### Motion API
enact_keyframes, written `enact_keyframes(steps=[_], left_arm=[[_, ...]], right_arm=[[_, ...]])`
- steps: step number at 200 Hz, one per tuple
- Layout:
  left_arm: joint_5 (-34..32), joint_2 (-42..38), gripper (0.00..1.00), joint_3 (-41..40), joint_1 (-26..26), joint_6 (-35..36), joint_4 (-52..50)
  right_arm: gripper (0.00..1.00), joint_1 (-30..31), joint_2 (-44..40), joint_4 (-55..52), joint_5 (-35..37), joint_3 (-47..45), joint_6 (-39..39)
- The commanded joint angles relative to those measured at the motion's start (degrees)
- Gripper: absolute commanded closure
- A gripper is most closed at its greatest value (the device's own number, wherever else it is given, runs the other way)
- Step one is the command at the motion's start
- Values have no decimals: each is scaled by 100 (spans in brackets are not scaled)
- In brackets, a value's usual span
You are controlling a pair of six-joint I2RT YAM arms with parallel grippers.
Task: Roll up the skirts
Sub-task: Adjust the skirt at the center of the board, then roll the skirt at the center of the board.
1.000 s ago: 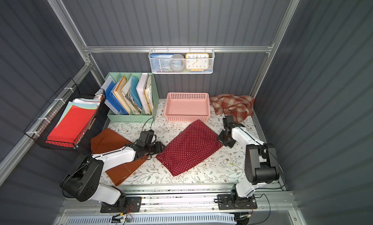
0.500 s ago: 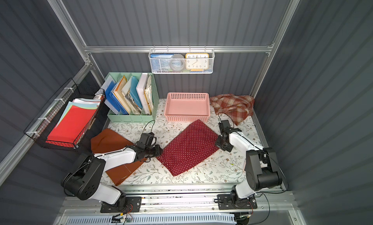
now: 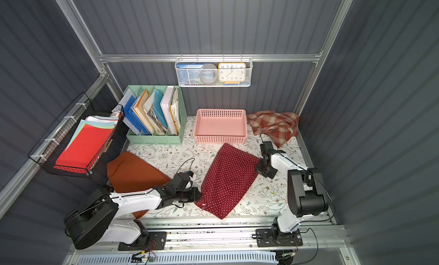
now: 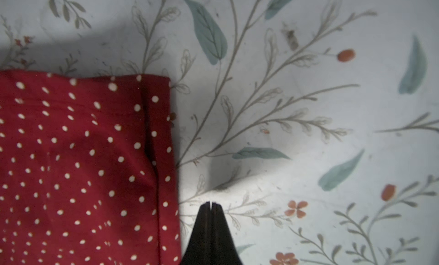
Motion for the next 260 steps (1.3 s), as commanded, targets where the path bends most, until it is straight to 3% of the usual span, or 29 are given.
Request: enact_keyframes(steps=[1,18,27,38,56,71,97,133,165,191,260], left_arm=[[143,-309,100,-59,-202,-366,-141],[140,-755,96,94,-194,-89,-777],[-275,-1066,81,303,-162,6,-1372],[-804,-1412,48,565,-54,87,-2099],[-825,-1792,34,706,486,237,-2418],[-524,-1776,32,616,908,287,-2349],[-110,-1572,31,348,941,312,-1936],[439,-1655,31,-358,931,-185,-911],[706,-1638,32,-581,684,-418,-599],[698,-1744,30,-608,539,-553,-545],[1049,-1024,26,-797,484,-459,12]], right_arm=[[100,33,310,101,-390,250,16],[100,250,486,138,-488,421,-20],[100,433,561,131,-501,550,-37],[100,641,666,95,-549,724,-38],[100,968,866,135,-617,1028,-9],[100,1164,1110,43,-579,1397,-72],[100,1217,1246,-426,12,1715,-70],[99,997,347,-359,526,829,33],[89,890,-507,-390,860,147,115],[81,1159,-992,-529,1388,71,164],[80,1802,-809,-431,943,139,325]])
